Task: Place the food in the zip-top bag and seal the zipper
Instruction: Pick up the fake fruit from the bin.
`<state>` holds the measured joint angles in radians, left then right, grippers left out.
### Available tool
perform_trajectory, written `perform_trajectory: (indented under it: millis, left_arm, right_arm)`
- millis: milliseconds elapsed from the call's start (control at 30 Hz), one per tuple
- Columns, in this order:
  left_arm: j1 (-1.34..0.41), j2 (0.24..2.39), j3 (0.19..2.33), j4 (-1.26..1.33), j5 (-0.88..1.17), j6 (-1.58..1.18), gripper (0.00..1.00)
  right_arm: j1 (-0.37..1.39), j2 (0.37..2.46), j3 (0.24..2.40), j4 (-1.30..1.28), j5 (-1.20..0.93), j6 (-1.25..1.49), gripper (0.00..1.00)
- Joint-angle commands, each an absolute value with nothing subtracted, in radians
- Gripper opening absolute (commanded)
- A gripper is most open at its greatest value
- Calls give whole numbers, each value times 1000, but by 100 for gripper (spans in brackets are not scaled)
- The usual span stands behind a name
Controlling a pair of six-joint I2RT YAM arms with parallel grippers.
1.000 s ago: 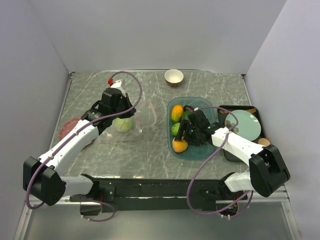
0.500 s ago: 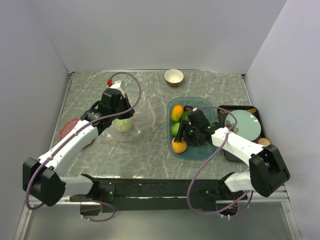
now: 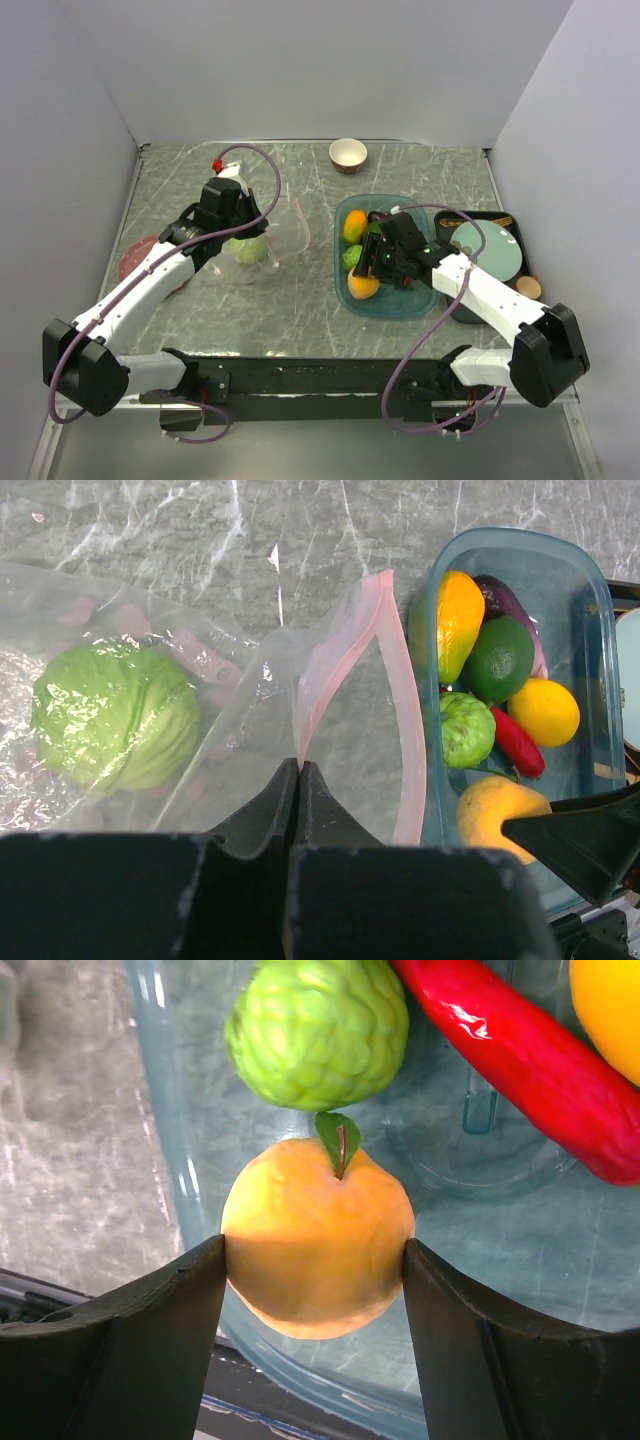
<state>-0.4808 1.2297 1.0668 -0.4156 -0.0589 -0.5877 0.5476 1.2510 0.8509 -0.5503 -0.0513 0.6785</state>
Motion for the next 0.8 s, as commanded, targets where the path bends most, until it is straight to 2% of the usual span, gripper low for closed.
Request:
perform_trajectory:
  millis: [0,500,767]
  left_arm:
    - [-476,1232,1085,-408,-63,-584,1]
    - [-476,1236,1077,-376,-31,-606,1]
    - [-476,1241,1080,-380,-20,-589,1]
  right_arm:
    - [554,1210,884,-555,-46,681,36]
    - [555,1172,916,-466,-158,709,34]
    - [554,1135,885,-267,-273,753,32]
